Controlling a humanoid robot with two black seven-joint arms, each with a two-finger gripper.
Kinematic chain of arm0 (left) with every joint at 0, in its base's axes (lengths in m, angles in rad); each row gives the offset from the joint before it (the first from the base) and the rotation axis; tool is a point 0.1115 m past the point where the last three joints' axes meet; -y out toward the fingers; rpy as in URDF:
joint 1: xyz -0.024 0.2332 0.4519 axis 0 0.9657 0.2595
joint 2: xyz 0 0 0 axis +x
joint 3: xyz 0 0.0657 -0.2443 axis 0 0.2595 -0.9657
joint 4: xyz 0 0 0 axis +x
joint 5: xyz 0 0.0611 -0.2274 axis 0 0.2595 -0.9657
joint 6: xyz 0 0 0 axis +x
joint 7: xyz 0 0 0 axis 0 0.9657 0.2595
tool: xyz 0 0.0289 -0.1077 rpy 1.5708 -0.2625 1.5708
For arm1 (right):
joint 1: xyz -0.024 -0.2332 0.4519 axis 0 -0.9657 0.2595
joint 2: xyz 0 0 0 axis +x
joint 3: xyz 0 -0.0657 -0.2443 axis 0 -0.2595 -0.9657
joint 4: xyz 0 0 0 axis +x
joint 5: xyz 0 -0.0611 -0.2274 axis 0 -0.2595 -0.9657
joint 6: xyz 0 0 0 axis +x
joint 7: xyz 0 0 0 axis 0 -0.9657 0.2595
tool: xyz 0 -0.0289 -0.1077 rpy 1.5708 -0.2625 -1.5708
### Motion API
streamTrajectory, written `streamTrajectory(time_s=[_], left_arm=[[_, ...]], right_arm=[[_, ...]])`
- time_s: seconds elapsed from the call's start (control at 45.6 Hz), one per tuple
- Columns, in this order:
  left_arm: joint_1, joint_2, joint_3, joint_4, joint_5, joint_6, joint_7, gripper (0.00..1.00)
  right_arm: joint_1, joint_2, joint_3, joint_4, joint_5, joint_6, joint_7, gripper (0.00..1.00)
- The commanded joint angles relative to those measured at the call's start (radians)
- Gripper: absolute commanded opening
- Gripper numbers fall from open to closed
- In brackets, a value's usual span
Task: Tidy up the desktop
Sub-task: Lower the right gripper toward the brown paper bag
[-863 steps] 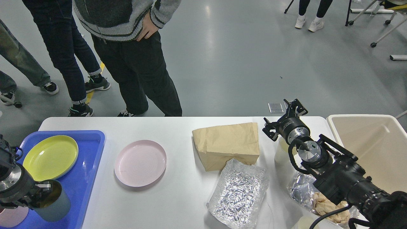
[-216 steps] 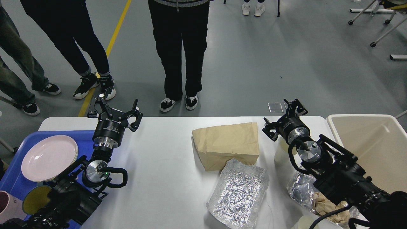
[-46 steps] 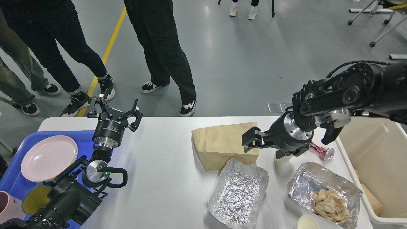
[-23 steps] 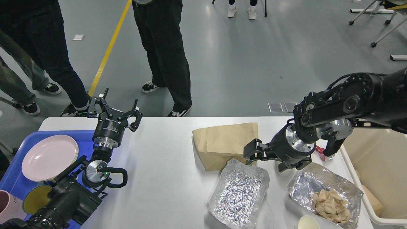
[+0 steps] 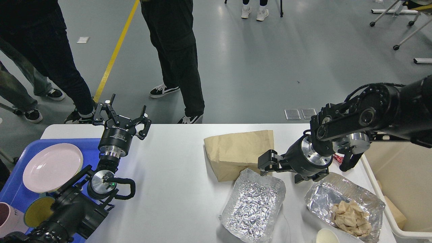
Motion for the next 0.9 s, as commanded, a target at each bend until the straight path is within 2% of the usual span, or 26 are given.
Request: streamTrajectory(time_s=[0.0,0.504,0.68,0.877], left_arm=[[0.000,0.000,0.000,0.000,0.000,0.000,0.000,0.96],[0.000,0.000,0.000,0.000,0.000,0.000,0.000,0.96],[0.000,0.000,0.000,0.000,0.000,0.000,0.000,0.96],[0.000,0.000,0.000,0.000,0.000,0.000,0.000,0.96]], right_arm=[[-0.002,0.000,0.000,0.002,0.000,0.000,0.000,1.00],[0.006,-0.014,-0.015,0.012,-0.002,0.009,0.000,1.00],[-0.009,-0.014,-0.080,0.018,-0.005,0.009,0.000,1.00],[0.000,-0.035,-0.025,0.002,0.002,-0.003,0.003,1.00]])
